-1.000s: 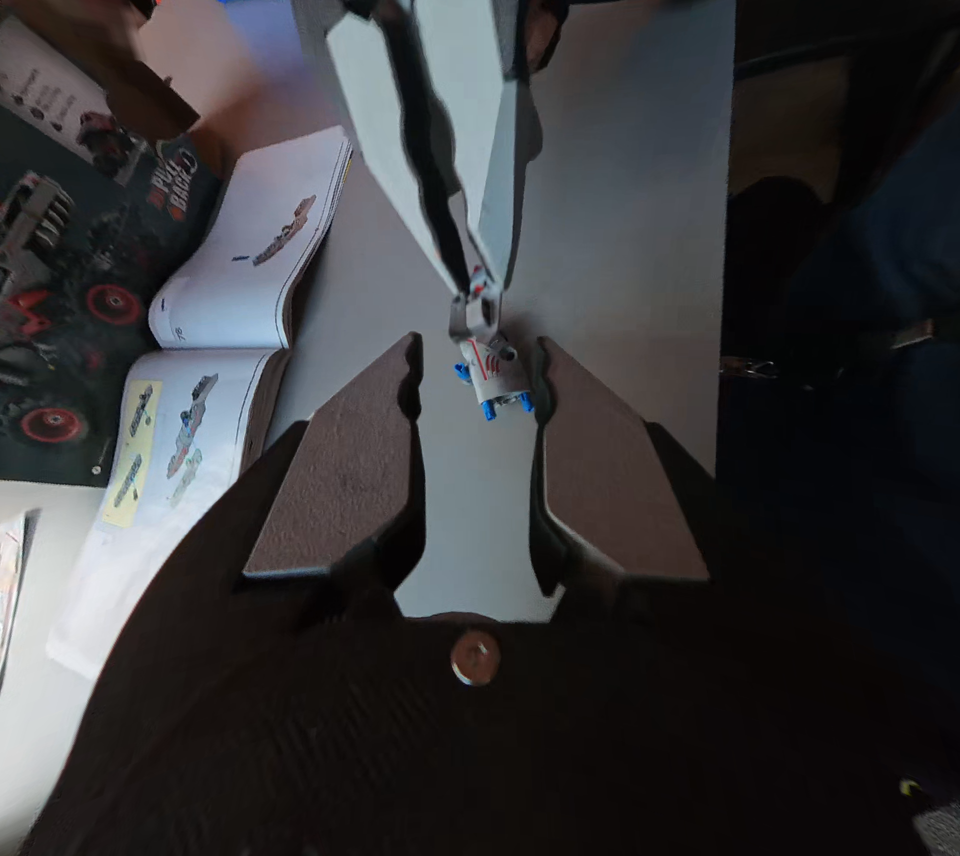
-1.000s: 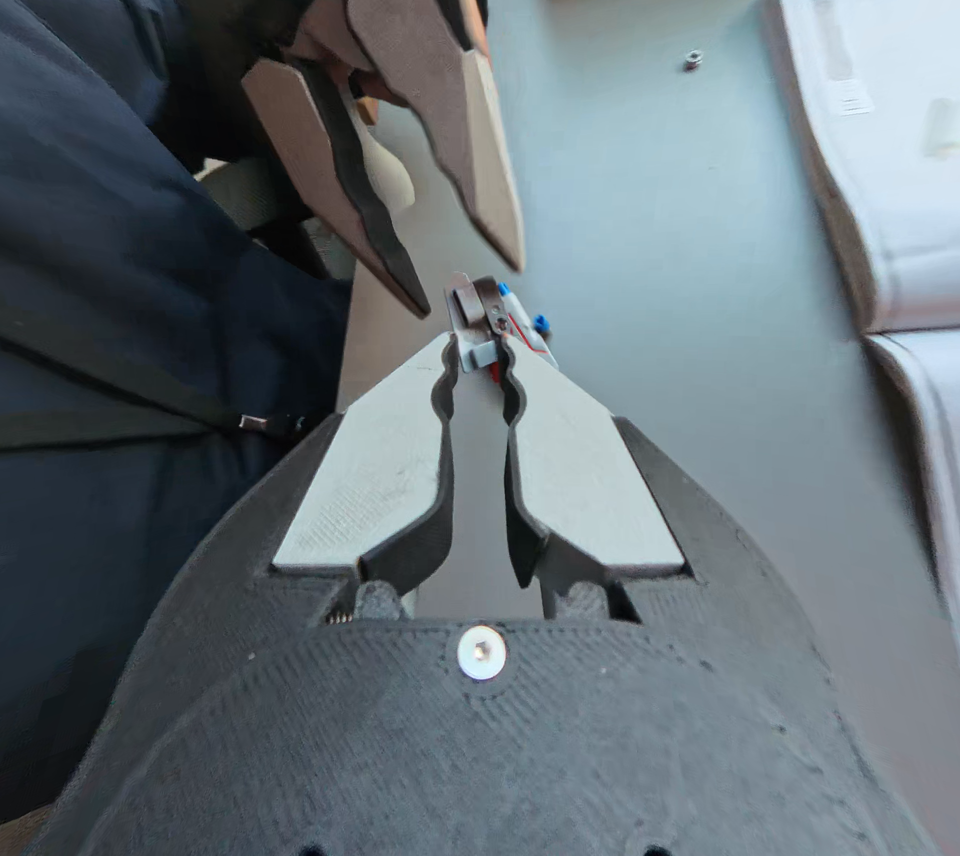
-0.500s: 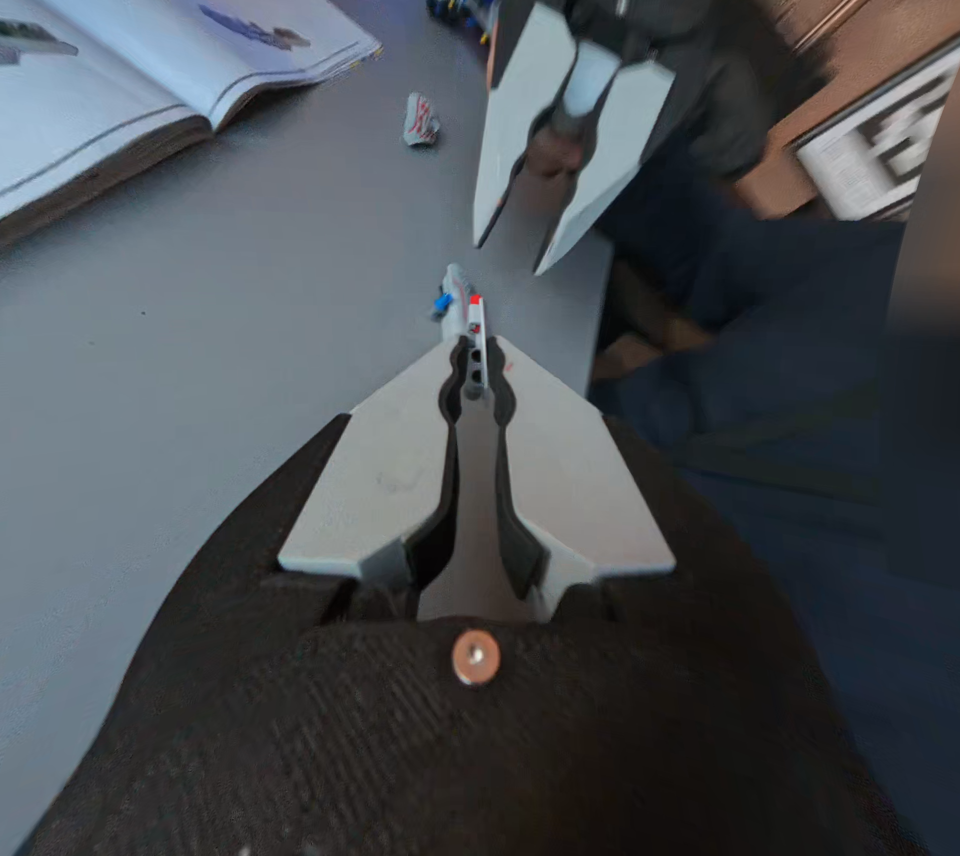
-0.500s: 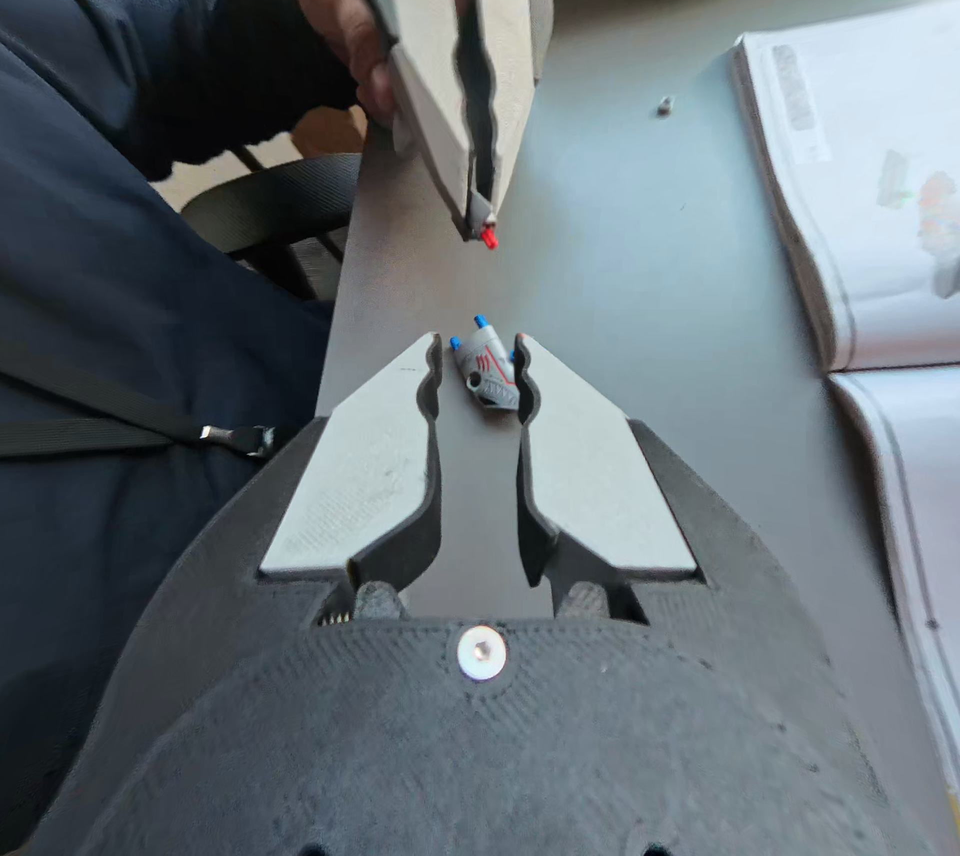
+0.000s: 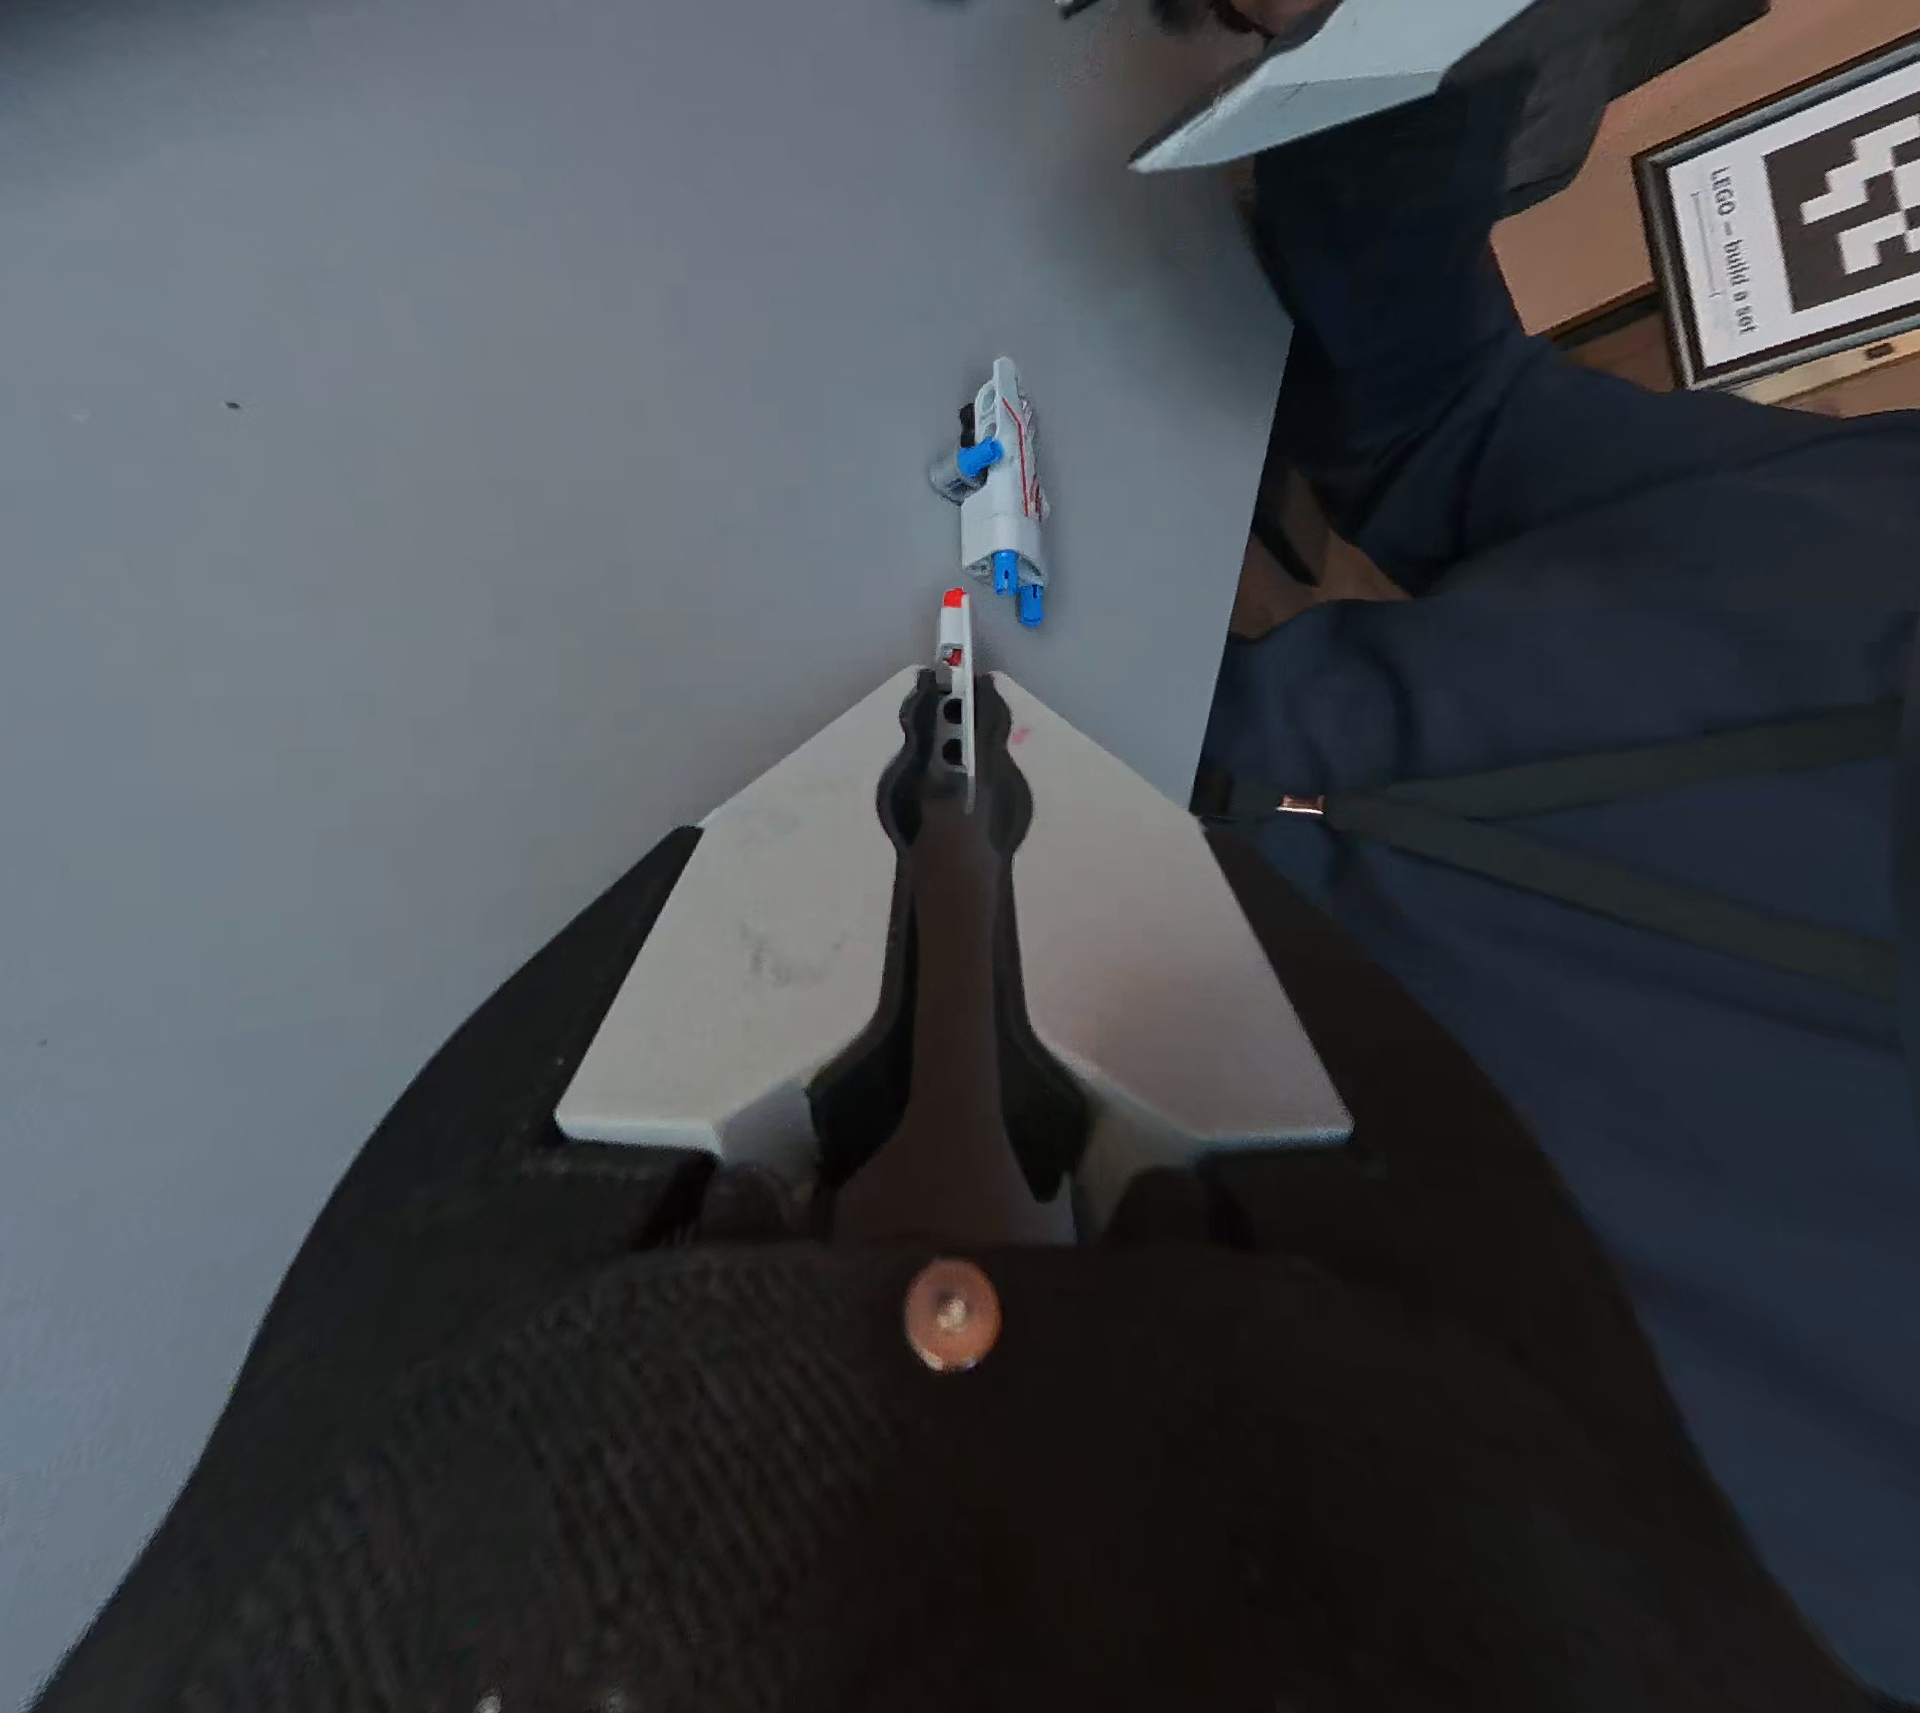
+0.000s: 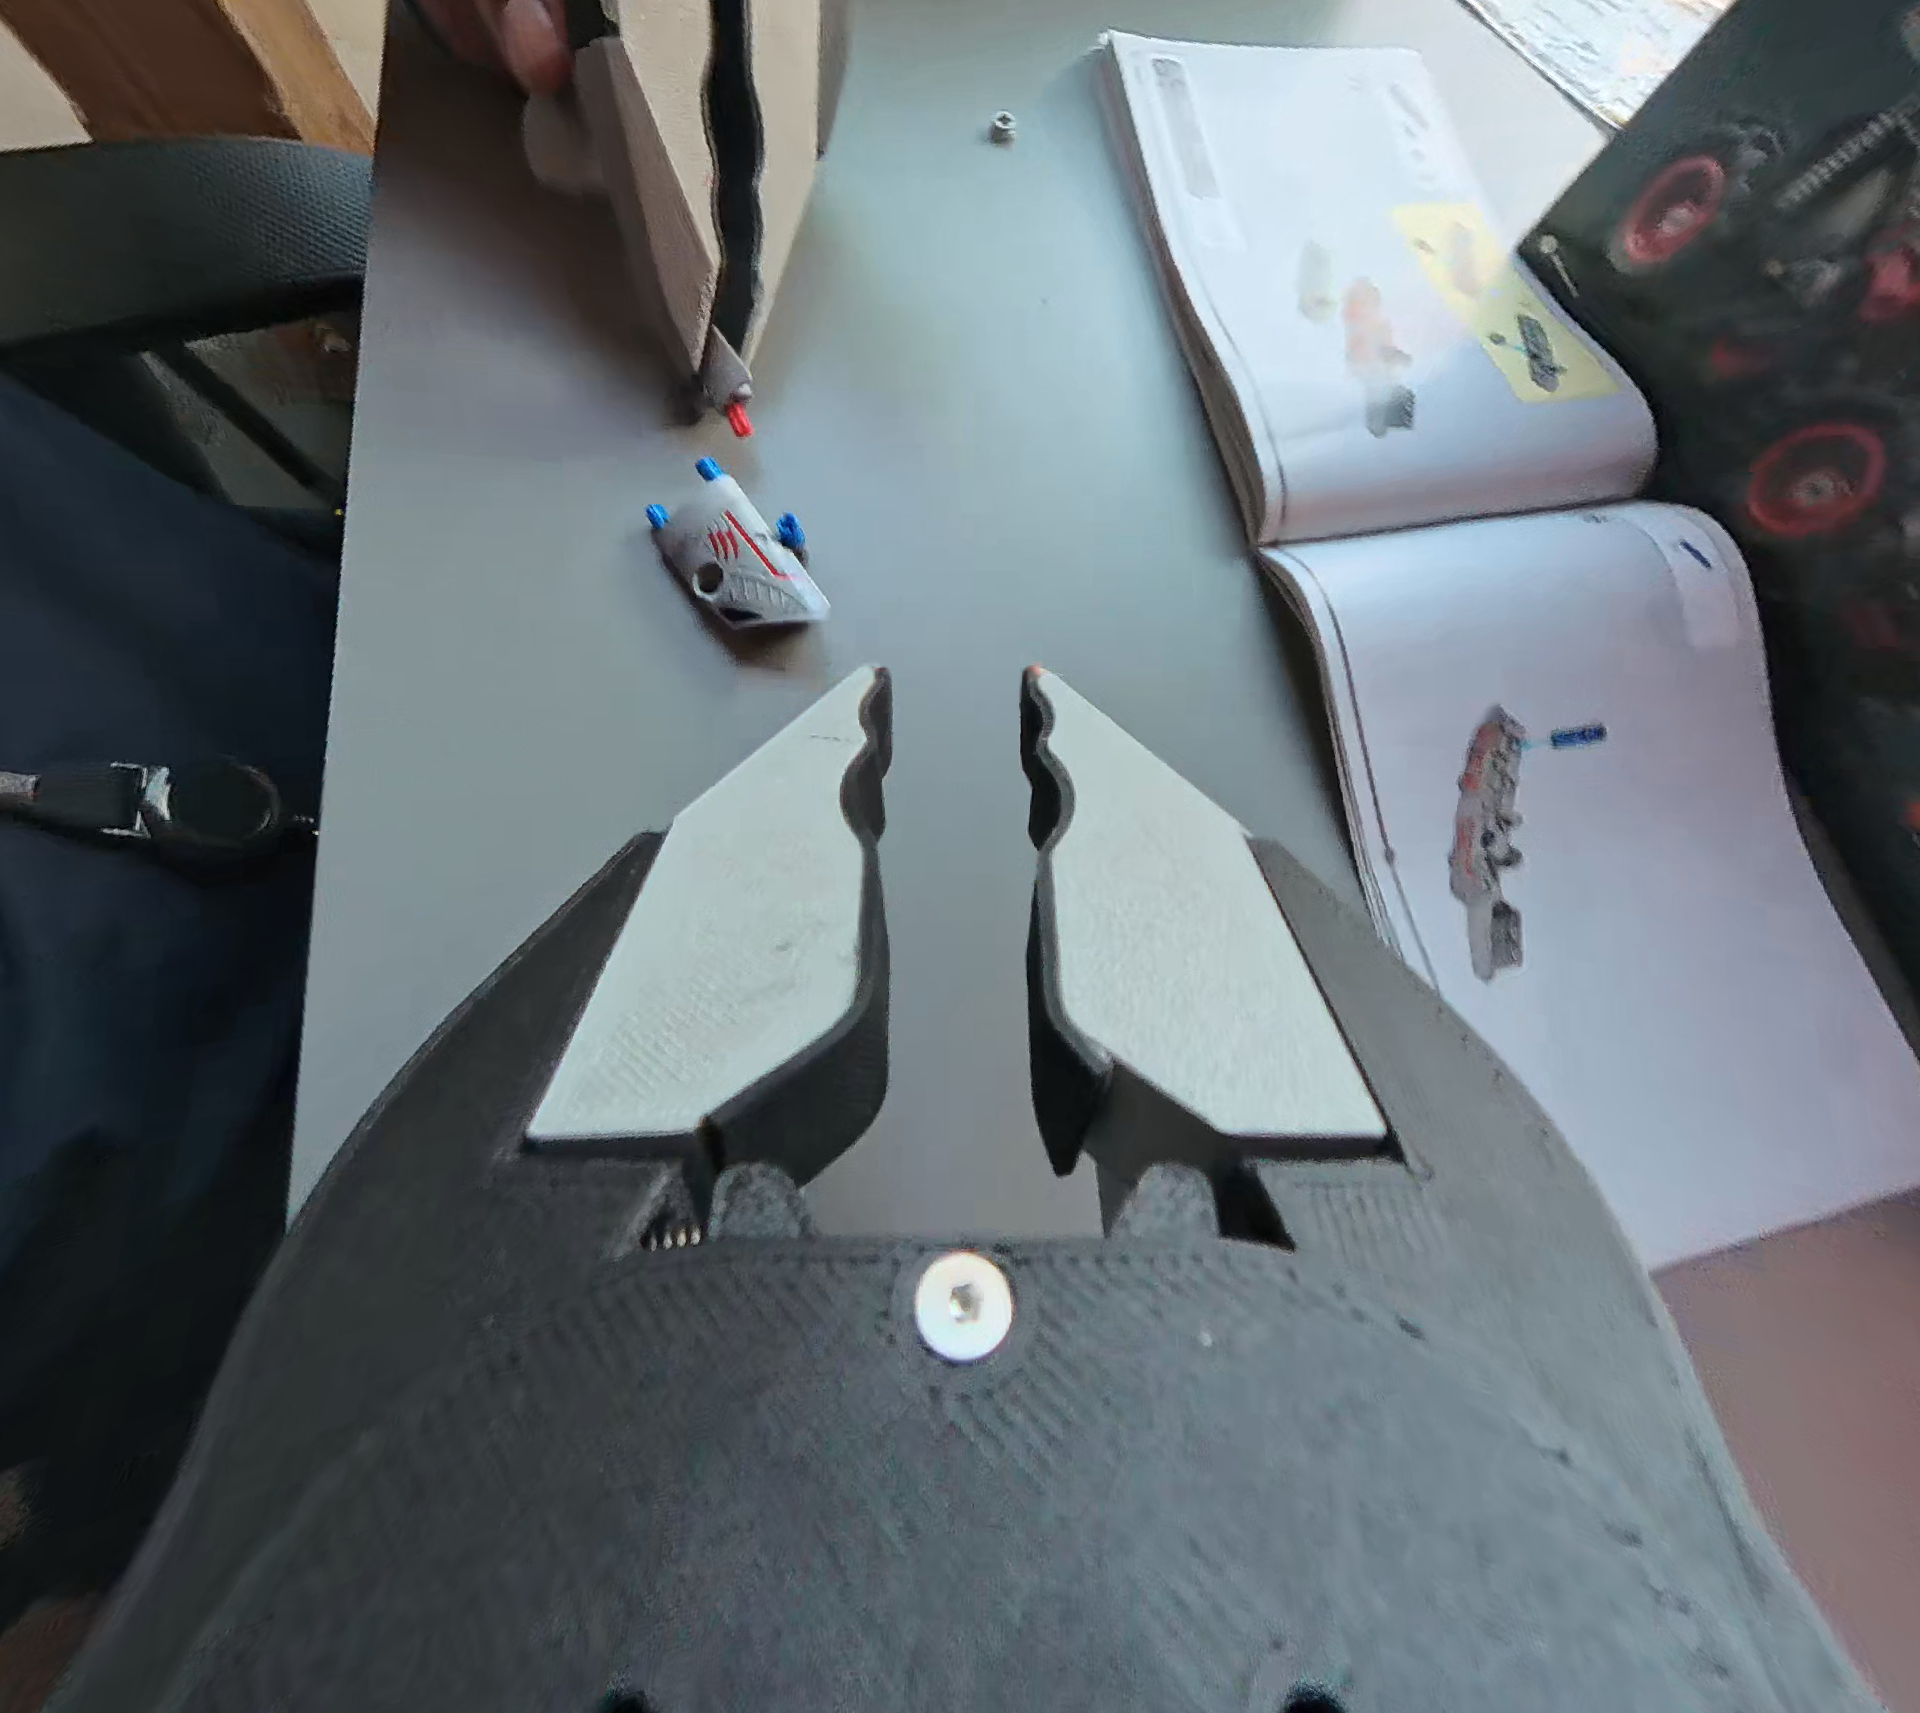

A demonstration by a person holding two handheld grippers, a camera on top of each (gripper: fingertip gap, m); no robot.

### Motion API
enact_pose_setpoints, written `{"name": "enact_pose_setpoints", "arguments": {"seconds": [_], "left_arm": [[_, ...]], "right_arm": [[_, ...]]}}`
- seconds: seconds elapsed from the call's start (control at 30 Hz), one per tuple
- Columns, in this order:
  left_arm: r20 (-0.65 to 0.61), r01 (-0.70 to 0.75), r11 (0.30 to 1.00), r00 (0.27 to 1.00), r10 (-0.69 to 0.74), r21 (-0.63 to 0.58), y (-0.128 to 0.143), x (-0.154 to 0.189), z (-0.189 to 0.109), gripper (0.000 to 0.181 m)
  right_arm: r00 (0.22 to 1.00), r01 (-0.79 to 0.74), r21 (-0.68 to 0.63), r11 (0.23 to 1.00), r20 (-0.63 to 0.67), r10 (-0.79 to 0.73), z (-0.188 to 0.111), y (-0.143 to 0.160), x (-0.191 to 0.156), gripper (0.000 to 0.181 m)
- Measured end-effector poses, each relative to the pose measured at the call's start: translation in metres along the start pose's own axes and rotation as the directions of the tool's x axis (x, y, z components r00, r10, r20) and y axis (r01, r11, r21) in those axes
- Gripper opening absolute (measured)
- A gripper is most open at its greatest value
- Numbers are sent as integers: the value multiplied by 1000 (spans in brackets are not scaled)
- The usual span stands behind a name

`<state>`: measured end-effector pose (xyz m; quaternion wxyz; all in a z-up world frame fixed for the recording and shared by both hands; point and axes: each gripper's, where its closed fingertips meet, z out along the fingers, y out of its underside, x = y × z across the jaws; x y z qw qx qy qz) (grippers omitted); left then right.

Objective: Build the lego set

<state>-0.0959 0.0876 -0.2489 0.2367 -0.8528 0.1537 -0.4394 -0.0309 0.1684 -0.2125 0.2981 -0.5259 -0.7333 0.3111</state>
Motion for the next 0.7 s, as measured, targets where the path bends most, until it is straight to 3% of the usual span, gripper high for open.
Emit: {"name": "enact_pose_setpoints", "arguments": {"seconds": [0.03,0.1,0.23,0.3,0.37,0.47,0.57,0.63,0.7], "left_arm": [[5,-22,1000,1000,22,20,-3,1,-1,5],[-23,-61,997,998,62,55,-9,9,-3,4],[-103,-106,991,988,114,80,-36,30,4,4],[-120,-164,986,979,166,30,-56,38,19,4],[-135,-254,959,962,236,-130,-62,39,40,4],[-202,-329,841,943,266,-430,-57,32,66,6],[-193,-378,658,921,338,-652,-55,13,77,14],[-244,-410,550,904,351,-728,-50,11,79,21],[-247,-419,534,898,365,-734,-56,11,85,25]], "right_arm": [[1000,-11,10,1000,-9,11,-6,4,3,21],[999,-28,44,999,-16,28,-15,9,6,21],[992,-31,137,990,125,14,-19,-3,-20,26],[996,-7,91,996,90,-2,-16,1,-19,26],[1000,-8,72,997,27,6,-23,6,-10,24],[987,-116,97,989,-103,126,-49,18,17,25],[933,-273,43,961,-233,275,-66,48,40,30],[905,-336,-39,941,-291,311,-63,69,45,34],[898,-340,-121,933,-335,284,-56,84,49,39]]}}
